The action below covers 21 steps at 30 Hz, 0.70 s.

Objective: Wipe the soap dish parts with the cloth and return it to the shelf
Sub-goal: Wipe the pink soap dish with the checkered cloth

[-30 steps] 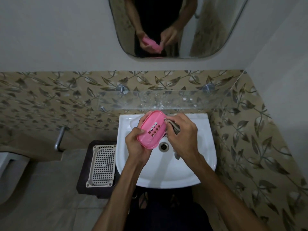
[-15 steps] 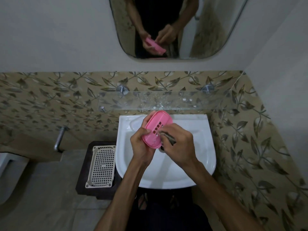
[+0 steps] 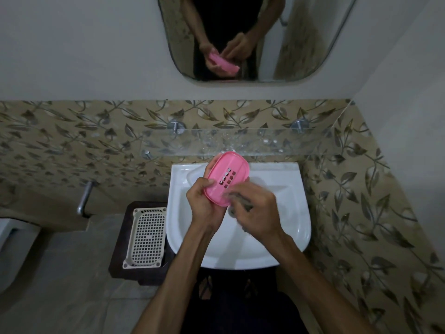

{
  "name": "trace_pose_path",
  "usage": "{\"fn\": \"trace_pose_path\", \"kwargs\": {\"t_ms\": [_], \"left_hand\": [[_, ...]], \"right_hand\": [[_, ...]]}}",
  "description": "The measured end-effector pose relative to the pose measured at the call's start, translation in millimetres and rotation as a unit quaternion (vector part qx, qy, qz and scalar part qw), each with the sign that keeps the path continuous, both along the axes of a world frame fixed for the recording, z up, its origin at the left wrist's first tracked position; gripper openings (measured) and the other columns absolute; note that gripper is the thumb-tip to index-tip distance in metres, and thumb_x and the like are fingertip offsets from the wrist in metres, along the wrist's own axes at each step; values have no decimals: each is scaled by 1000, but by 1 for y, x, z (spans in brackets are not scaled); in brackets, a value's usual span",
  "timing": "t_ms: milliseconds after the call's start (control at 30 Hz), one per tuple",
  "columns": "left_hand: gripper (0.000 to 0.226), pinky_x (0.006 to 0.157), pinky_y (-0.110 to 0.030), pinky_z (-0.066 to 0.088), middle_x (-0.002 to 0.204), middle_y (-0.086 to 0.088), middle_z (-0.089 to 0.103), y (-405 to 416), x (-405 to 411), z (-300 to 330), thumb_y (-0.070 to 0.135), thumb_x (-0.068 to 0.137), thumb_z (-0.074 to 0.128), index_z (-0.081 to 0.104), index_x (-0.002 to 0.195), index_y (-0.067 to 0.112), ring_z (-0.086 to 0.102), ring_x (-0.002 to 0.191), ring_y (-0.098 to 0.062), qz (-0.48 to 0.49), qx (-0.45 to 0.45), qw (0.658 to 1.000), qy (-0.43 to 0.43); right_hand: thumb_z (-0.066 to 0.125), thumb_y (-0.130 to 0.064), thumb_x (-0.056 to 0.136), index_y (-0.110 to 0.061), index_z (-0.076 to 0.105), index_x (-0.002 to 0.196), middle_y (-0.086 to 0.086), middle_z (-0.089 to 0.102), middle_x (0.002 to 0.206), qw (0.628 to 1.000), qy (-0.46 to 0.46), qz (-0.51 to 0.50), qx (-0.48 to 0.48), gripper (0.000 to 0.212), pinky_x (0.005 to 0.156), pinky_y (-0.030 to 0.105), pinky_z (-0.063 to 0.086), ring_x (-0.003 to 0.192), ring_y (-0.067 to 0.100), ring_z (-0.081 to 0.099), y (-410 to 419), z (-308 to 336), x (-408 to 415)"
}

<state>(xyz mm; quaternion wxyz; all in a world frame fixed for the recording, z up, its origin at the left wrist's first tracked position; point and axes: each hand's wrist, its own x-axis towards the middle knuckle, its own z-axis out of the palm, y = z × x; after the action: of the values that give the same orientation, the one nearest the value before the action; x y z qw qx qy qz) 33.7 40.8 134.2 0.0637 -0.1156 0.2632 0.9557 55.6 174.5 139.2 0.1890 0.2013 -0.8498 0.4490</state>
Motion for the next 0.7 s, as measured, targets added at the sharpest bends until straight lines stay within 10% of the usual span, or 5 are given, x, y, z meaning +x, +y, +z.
{"fn": "trace_pose_path", "kwargs": {"t_ms": [700], "left_hand": [[74,79,-42,56,136,-22,62,3,0,3,16,72,57,56,146,10,69,106,-36,16,-33,999,-23]], "right_hand": [[73,10,78,-6,82,97,5,81,97,999,-26,22,14,26,82,39,62,90,19,76,13,0,-9]]}}
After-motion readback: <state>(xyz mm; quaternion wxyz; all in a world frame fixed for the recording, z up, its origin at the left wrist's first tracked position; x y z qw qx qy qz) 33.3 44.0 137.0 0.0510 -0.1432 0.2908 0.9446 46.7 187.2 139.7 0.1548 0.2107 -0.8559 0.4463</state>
